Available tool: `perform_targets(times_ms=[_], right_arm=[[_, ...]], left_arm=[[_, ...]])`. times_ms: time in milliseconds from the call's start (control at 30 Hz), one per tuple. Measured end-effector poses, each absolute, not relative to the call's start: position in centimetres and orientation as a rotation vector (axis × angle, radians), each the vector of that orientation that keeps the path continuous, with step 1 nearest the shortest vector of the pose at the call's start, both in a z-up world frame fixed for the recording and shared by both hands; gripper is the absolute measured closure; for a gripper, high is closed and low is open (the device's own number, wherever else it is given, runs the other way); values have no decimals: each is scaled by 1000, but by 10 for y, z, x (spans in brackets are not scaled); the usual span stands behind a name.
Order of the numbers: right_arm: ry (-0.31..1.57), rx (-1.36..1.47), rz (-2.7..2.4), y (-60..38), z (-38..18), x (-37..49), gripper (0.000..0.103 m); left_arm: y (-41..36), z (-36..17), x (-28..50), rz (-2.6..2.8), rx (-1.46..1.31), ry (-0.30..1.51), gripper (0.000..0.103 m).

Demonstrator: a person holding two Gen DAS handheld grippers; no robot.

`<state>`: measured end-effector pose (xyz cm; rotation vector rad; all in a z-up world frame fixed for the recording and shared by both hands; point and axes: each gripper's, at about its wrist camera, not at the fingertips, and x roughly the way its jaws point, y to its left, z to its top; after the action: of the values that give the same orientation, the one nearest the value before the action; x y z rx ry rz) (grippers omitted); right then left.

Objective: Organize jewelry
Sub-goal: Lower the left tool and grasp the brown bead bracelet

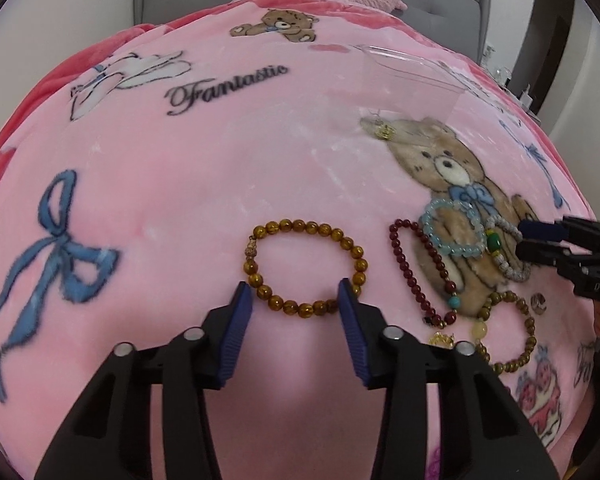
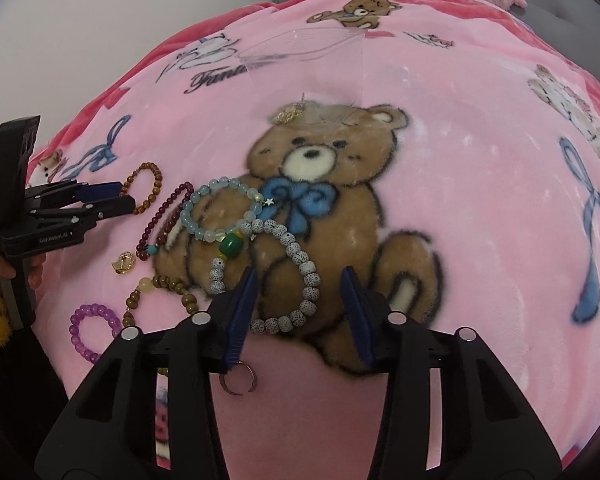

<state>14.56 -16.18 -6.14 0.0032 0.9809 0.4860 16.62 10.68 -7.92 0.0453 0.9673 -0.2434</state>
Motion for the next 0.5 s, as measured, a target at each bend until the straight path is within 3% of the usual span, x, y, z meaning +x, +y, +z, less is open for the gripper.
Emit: perform_targets(times_ms=[100,167,200,500], right_arm=[[982,-1,481,-161,-63,146,69],[985,0,479,-161,-64,147,72],[987,2,477,-161,-65,147,75],[999,39,470,-167,-71,152,90]], left_arm=[[109,-80,169,-237,18,966,67],[110,-81,170,-227,19,967,81],[112,-82,172,-217,16,968,83],[115,-83,171,-211,-8,958,88]])
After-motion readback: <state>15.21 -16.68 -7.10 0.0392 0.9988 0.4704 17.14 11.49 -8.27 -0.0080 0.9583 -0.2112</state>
